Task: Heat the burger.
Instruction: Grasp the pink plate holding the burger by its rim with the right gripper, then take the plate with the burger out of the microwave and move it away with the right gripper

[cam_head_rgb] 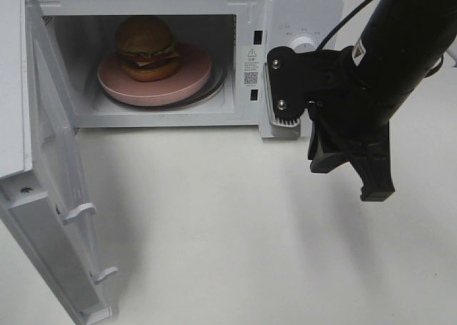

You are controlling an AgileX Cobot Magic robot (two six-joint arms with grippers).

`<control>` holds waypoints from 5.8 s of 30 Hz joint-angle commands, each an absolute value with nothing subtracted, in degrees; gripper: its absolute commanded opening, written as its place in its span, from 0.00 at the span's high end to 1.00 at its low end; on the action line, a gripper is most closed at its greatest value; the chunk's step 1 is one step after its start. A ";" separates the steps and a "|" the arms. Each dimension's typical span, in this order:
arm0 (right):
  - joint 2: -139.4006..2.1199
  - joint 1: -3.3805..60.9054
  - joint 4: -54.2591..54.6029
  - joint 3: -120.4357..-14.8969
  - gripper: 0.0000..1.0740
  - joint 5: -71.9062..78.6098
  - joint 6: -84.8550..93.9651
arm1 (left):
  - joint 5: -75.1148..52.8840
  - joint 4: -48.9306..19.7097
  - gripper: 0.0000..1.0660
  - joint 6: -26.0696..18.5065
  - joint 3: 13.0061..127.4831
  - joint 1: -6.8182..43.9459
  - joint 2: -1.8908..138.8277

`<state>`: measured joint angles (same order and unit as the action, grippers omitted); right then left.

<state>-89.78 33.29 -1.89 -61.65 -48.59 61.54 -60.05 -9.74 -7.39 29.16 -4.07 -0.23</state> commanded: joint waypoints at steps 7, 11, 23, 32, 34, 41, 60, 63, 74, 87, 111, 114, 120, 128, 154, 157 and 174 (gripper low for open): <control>-89.15 33.40 -8.37 -61.99 0.68 -41.42 74.14 | -59.53 -9.97 0.04 -7.39 28.93 -3.95 -1.32; -89.15 33.40 -9.40 -61.99 0.56 -39.48 74.14 | -59.53 -9.97 0.04 -7.39 28.93 -3.95 -1.32; -89.15 33.58 -9.45 -61.99 0.14 -33.63 68.98 | -59.53 -9.97 0.04 -7.39 28.93 -3.95 -1.32; -89.38 37.13 -14.73 -61.99 0.16 -30.60 65.09 | -59.53 -9.97 0.04 -7.39 28.93 -3.95 -1.32; -89.61 38.33 -17.07 -61.99 0.17 -29.05 62.91 | -59.53 -9.97 0.04 -7.39 28.93 -3.95 -1.32; -91.10 40.74 -22.29 -61.99 0.19 -25.84 58.27 | -59.53 -9.97 0.04 -7.39 28.93 -3.95 -1.32; -101.30 42.06 -23.26 -69.90 0.23 -16.39 55.00 | -59.53 -9.97 0.04 -7.39 28.93 -3.95 -1.38; -103.13 42.06 -23.26 -71.51 0.24 -15.93 55.00 | -59.53 -9.97 0.04 -7.39 28.93 -3.95 -1.38; -111.61 42.06 -23.32 -78.78 0.24 -15.13 54.43 | -59.53 -9.97 0.04 -7.39 28.93 -3.95 -1.38; -122.27 41.20 -24.92 -89.50 0.24 -15.24 47.96 | -59.53 -9.97 0.04 -7.39 28.93 -3.95 -1.38; -136.36 39.25 -24.24 -106.63 0.27 -21.37 47.50 | -59.53 -9.97 0.04 -7.39 28.93 -3.95 -1.38; -137.22 39.19 -23.66 -107.60 0.28 -21.31 47.50 | -59.53 -9.97 0.04 -7.45 28.93 -3.95 -1.38; -138.37 39.02 -23.20 -108.17 0.35 -21.26 47.50 | -59.53 -9.97 0.04 -7.45 28.93 -3.95 -1.38; -137.62 39.19 -23.20 -108.17 0.60 -21.83 47.50 | -59.53 -9.97 0.04 -7.45 28.93 -3.95 -1.38; -135.91 41.42 -17.25 -108.12 1.00 -31.23 62.17 | -59.53 -9.97 0.04 -7.45 28.93 -3.95 -1.38; -134.65 41.94 -17.30 -107.09 1.00 -31.34 64.17 | -59.53 -9.97 0.04 -7.45 28.93 -3.95 -1.38; -122.44 41.94 -17.82 -90.76 1.00 -20.57 69.39 | -59.53 -9.97 0.04 -7.45 28.93 -3.95 -1.38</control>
<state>-125.54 41.88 -16.79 -91.73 -25.50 68.81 -60.05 -9.74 -7.39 29.16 -4.07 -0.23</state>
